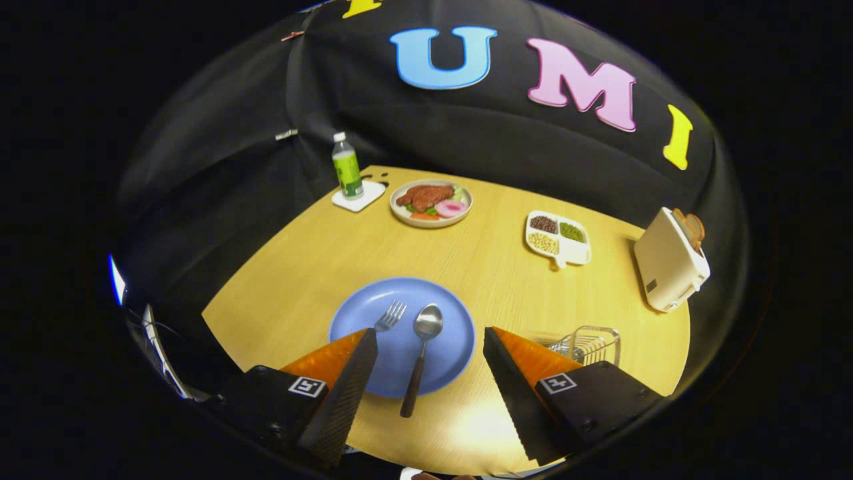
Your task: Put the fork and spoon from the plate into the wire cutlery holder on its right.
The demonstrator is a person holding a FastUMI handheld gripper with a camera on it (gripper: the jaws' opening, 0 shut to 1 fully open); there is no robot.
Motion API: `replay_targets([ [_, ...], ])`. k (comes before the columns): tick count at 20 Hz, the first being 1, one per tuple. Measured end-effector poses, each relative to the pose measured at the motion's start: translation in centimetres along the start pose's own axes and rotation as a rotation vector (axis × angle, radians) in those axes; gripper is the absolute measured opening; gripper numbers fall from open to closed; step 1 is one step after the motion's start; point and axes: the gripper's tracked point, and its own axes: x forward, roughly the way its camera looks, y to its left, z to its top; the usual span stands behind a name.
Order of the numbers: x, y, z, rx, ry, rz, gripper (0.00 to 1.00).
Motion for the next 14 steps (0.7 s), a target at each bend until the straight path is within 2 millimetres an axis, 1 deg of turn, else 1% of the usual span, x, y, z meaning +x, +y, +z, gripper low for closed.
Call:
replay_targets([
  [3, 2.7, 0.8, -2.0, -0.009, 0.082, 0.023, 1.00],
  [7, 5.3, 1.8, -5.0, -0.008, 0.190, 0.049, 0.99],
  [9, 6.2, 2.2, -6.3, 0.005, 0.242, 0.050, 0.93],
  [10, 6.6, 2.1, -6.7, 0.010, 0.263, 0.044, 0.84],
  [11, 6.8, 2.0, -7.1, 0.016, 0.280, 0.034, 0.81],
  [13, 7.3, 1.9, -8.0, 0.039, 0.312, 0.025, 0.78],
  [14, 7.4, 1.9, -8.3, 0.053, 0.326, 0.025, 0.78],
])
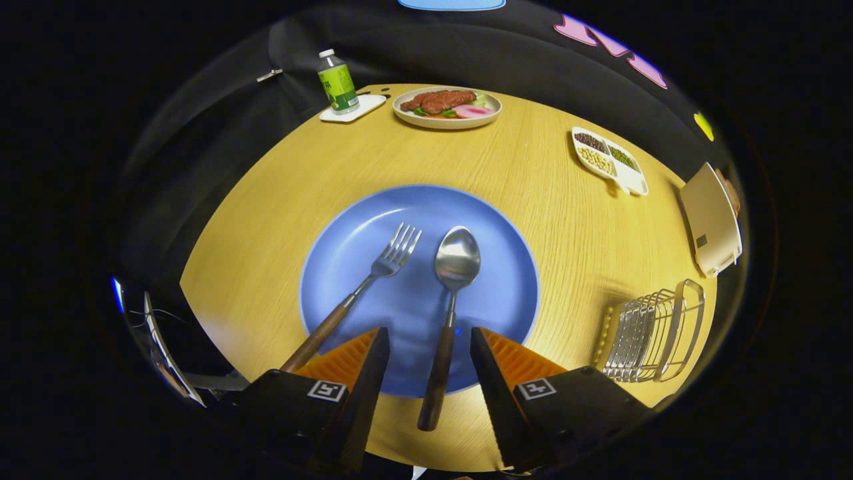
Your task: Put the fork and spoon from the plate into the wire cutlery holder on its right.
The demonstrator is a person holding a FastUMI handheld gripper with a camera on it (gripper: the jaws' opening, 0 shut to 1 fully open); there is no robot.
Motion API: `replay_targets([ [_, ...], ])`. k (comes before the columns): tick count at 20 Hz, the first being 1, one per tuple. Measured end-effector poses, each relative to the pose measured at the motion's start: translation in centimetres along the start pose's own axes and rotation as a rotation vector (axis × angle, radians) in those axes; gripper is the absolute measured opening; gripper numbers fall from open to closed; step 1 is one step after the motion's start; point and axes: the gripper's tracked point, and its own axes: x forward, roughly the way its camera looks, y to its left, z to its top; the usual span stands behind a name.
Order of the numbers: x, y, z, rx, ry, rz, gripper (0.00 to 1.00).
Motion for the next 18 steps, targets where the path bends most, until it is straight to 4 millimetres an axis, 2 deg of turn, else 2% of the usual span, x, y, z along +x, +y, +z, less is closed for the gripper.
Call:
replay_targets([
  [3, 0.8, -0.2, -0.8, 0.022, 0.046, -0.003, 0.66],
  [6, 1.3, -0.2, -0.7, 0.061, 0.058, 0.019, 0.35],
  [9, 1.0, -1.0, -0.7, 0.105, 0.072, 0.031, 0.23],
  [10, 1.0, -0.9, -0.8, 0.128, 0.080, 0.064, 0.14],
  [15, -0.7, -1.2, -1.1, 0.168, 0.088, 0.135, 0.06],
  [18, -3.1, -1.7, -1.0, 0.162, 0.074, 0.157, 0.06],
])
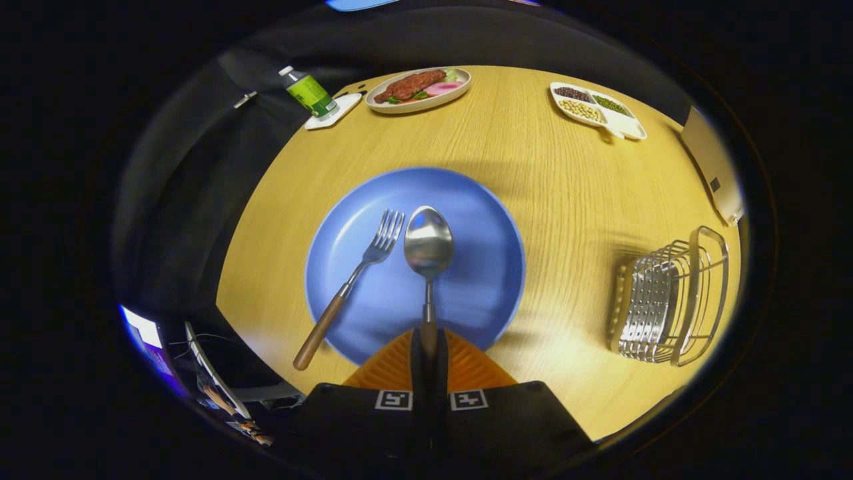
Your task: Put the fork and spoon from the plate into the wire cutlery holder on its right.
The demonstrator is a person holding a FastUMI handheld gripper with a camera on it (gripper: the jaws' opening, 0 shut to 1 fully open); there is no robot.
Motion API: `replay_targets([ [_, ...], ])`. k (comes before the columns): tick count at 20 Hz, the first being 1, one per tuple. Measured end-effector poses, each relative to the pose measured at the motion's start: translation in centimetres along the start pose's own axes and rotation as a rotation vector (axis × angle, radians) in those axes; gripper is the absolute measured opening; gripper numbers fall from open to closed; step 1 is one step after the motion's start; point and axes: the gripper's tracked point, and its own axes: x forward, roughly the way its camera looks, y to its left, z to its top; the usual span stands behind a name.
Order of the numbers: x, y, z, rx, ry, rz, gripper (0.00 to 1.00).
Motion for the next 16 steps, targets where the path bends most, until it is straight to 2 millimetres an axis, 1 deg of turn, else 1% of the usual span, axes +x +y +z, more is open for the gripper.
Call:
replay_targets([
  [2, -2.2, -0.4, 0.1, -0.007, -0.016, 0.009, 0.06],
  [4, -4.6, -0.8, -0.3, -0.010, -0.011, 0.026, 0.06],
  [6, -7.2, -2.1, -0.6, -0.011, -0.010, 0.027, 0.06],
  [9, -11.3, -4.6, -0.9, -0.011, -0.009, 0.012, 0.06],
  [11, -13.8, -6.9, -0.7, -0.007, -0.010, -0.007, 0.06],
  [13, -15.1, -9.8, -0.4, -0.013, 0.006, -0.040, 0.06],
  [14, -15.6, -11.2, -0.5, -0.022, 0.022, -0.065, 0.06],
  [16, -16.7, -13.6, -0.9, -0.049, 0.065, -0.096, 0.06],
])
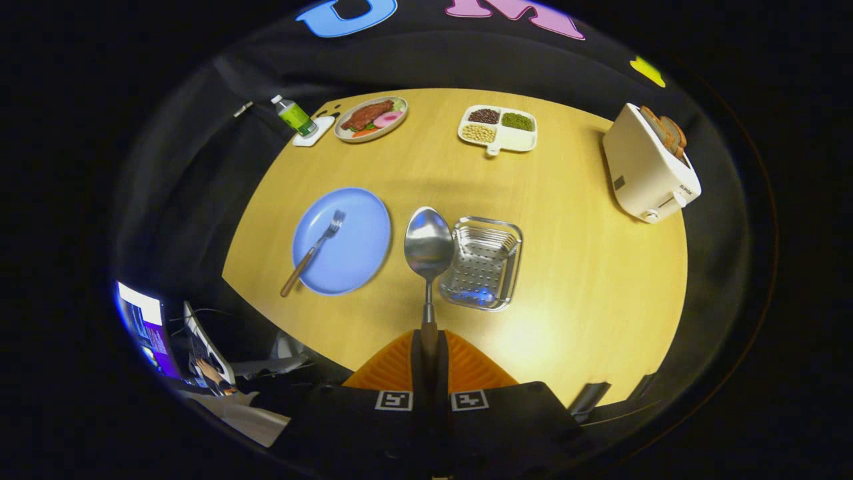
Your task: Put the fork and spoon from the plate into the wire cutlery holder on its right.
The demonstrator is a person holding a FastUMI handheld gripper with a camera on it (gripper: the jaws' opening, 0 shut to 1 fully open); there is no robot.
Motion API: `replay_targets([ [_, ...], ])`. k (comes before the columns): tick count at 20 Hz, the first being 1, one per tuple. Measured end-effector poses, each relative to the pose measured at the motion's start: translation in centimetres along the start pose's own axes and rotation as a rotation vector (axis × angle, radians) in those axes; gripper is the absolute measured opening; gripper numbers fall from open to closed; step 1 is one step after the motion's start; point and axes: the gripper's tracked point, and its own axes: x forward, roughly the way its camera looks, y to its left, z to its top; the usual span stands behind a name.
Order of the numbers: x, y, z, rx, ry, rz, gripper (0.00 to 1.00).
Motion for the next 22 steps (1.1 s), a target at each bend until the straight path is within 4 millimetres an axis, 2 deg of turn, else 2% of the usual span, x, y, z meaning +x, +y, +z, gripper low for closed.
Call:
replay_targets([
  [3, -0.8, -2.2, -0.2, -0.063, 0.073, -0.013, 0.06],
  [7, -0.3, -4.2, 0.7, -0.145, 0.186, -0.020, 0.06],
  [15, 2.6, -5.5, 0.9, -0.252, 0.367, -0.067, 0.08],
  [22, 4.9, -4.9, 2.2, -0.227, 0.391, -0.061, 0.12],
])
